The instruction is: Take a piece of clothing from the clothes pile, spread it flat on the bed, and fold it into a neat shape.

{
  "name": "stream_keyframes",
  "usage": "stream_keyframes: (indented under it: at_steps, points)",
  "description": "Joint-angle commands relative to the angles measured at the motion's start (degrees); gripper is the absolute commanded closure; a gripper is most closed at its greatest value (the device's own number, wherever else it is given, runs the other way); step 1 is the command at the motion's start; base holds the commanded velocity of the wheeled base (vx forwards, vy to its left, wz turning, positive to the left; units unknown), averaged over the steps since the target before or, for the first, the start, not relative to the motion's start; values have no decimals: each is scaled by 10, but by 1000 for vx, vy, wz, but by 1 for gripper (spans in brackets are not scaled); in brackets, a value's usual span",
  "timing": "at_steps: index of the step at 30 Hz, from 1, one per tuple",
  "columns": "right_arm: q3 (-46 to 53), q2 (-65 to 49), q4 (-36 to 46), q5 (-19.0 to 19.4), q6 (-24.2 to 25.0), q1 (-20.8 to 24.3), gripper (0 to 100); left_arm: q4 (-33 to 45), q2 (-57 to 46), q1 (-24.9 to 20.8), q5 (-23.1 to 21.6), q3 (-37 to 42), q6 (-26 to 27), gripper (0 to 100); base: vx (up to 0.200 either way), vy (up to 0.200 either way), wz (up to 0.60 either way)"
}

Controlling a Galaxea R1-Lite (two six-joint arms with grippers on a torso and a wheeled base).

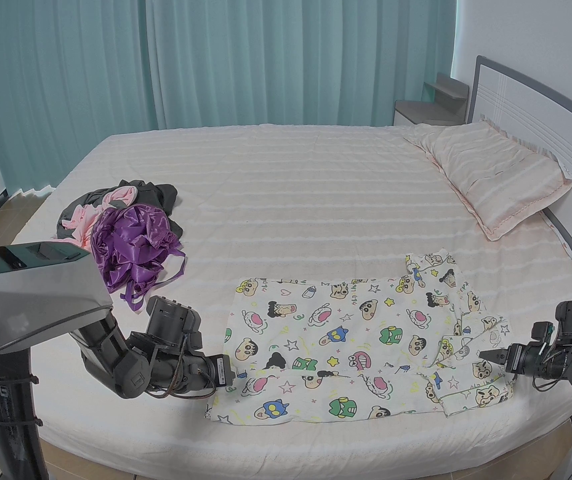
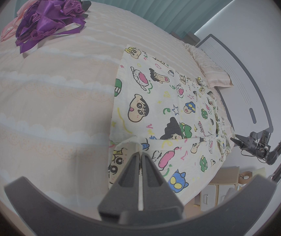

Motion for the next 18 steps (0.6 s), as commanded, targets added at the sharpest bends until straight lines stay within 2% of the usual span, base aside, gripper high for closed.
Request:
stream_keyframes:
  at_steps: [1,2,7,11,15,18]
  points:
    - [-13,41,0,16,-18,-17,0,-1,-3,0,1,3,0,100,0,0,0]
    - [-23,55,1,32,-33,-17,0,0,-3,0,1,3,0,100,0,0,0]
    - [-35,79,5,52,-42,-16,0,0,-3,0,1,3,0,100,0,0,0]
    - [-41,106,4,74,-73,-17,0,0,-4,2,1,3,0,100,0,0,0]
    - [-50,119,5,86,-75,-17,0,0,-4,2,1,8,0,100,0,0,0]
    - [-52,122,5,117,-76,-18,0,0,-4,3,1,10,0,100,0,0,0]
